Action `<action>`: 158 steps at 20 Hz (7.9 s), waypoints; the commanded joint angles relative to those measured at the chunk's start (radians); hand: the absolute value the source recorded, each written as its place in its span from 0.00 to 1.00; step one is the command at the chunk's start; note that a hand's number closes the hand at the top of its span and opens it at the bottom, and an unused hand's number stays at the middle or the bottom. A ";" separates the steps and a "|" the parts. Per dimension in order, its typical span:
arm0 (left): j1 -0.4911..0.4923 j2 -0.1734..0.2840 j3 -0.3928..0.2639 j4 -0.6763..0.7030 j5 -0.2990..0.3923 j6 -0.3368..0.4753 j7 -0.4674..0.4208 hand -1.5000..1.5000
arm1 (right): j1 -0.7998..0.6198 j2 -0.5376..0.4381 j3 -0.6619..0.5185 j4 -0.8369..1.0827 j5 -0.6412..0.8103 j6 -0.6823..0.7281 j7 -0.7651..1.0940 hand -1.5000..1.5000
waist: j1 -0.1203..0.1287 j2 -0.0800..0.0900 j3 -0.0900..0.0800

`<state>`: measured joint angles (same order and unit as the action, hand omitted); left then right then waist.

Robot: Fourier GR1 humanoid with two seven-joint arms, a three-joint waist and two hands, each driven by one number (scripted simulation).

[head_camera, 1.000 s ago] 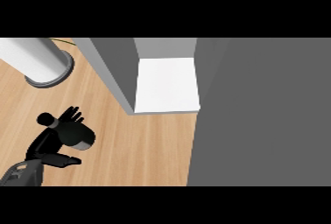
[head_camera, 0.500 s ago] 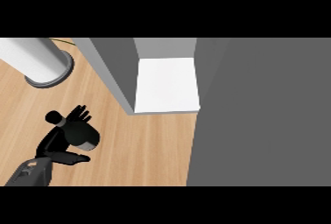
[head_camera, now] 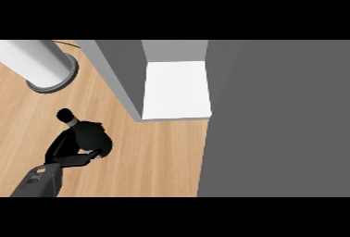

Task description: Pick up the wine, place it into the cabinet and close the cabinet

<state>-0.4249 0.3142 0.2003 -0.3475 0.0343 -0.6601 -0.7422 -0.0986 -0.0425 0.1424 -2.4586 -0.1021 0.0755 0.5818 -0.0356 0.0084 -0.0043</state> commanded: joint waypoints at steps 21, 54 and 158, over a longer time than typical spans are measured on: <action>0.118 -0.233 0.154 -0.137 0.243 0.245 -0.095 1.00 | 0.050 -0.025 -0.092 -0.015 -0.078 0.029 -0.030 0.00 | 0.042 -0.011 0.005; 0.246 -0.314 -0.699 -0.737 0.737 0.938 0.125 1.00 | 0.025 -0.015 -0.099 0.005 -0.074 0.071 -0.019 0.00 | 0.027 -0.007 0.004; -0.662 -0.314 -0.990 0.019 1.468 1.172 -0.016 0.00 | 0.001 0.017 -0.046 0.147 -0.095 0.124 -0.148 0.00 | -0.092 0.022 0.004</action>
<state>-1.0463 0.0002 -0.7631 -0.3407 1.5107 0.4991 -0.7764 -0.1227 -0.0199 0.1048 -2.2972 -0.1847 0.1946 0.4300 -0.1294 0.0327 -0.0010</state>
